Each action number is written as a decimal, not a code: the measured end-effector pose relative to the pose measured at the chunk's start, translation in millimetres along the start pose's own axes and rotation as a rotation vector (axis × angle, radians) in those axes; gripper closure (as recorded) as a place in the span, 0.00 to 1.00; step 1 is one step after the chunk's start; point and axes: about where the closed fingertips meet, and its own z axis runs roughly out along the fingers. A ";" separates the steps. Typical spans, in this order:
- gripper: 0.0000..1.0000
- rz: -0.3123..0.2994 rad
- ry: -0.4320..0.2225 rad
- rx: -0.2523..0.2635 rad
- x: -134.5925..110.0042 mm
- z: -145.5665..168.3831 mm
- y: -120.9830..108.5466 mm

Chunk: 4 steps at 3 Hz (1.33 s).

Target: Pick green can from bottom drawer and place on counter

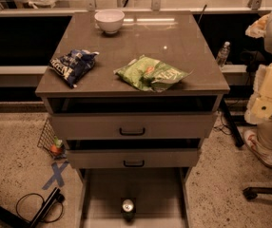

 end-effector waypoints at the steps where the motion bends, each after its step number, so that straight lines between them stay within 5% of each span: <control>1: 0.00 0.000 0.000 0.000 0.0 -0.1 0.0; 2: 0.00 0.026 0.001 -0.012 -1.4 7.4 1.9; 4: 0.00 0.149 -0.281 -0.141 27.8 126.1 65.2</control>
Offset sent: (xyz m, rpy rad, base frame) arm 0.0030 0.0062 -0.0245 0.0276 0.0608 -0.0584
